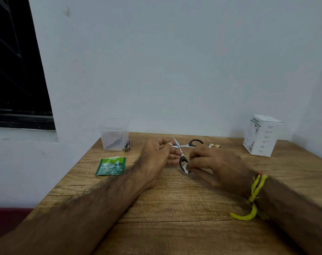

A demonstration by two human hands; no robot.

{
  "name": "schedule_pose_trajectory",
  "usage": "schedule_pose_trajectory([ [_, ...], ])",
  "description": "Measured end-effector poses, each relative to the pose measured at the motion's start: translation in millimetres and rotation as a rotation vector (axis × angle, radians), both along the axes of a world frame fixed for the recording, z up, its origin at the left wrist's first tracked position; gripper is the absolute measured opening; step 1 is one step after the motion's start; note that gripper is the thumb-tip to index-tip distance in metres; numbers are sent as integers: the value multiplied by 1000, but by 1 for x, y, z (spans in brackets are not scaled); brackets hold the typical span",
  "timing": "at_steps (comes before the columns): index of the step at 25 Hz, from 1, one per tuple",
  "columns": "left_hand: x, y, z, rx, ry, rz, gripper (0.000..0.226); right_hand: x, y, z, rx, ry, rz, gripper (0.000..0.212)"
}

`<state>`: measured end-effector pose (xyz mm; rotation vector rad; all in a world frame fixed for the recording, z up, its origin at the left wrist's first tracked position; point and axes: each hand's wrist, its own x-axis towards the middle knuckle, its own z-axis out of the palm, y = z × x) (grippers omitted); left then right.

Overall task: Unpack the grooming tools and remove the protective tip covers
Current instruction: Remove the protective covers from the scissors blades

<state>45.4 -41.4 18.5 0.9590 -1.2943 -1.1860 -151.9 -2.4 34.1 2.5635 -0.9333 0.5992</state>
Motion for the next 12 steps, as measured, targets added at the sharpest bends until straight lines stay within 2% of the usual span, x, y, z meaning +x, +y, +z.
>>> schedule_pose_trajectory([
  [5,0,0,-1,8,-11,-42,17,4,-4,-6,-58,-44,16,16],
  [12,0,0,-1,15,-26,-59,16,9,-8,-7,-81,-113,44,14],
])
